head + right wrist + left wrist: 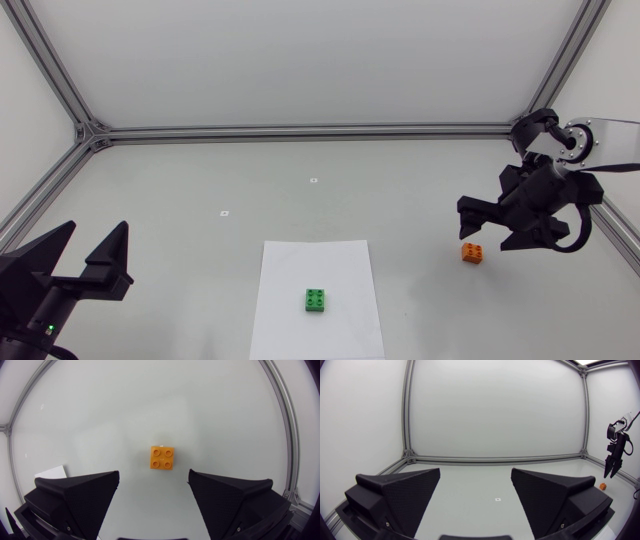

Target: Pick up the orange 2x2 brick with the right arm and stack it on top of the green 2x2 brick in the center

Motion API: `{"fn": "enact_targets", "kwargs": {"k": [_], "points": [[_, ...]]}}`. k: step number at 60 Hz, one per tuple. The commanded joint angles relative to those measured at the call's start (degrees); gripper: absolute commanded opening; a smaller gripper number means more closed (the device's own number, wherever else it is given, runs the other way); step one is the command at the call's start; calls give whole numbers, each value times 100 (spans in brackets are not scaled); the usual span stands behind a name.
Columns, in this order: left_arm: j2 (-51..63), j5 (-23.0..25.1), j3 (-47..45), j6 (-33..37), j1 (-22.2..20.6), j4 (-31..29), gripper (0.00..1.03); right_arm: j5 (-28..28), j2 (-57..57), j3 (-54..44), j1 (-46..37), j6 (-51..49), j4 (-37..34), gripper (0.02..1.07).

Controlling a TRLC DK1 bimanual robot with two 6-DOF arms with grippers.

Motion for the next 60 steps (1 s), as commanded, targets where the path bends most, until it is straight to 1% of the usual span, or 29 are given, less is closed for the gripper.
{"fn": "enact_targets", "kwargs": {"k": [1, 13, 53, 60], "points": [[-45, 25, -235, 73, 16, -84, 99, -100, 272, 171, -107, 129, -83, 100], [-45, 25, -235, 73, 16, -84, 99, -126, 817, 373, -256, 85, -13, 100], [-45, 25, -235, 73, 16, -84, 99, 94, 1538, 540, -186, -3, 198, 100], [-45, 25, -235, 73, 16, -84, 99, 137, 1564, 496, -151, -55, 233, 97]]}}
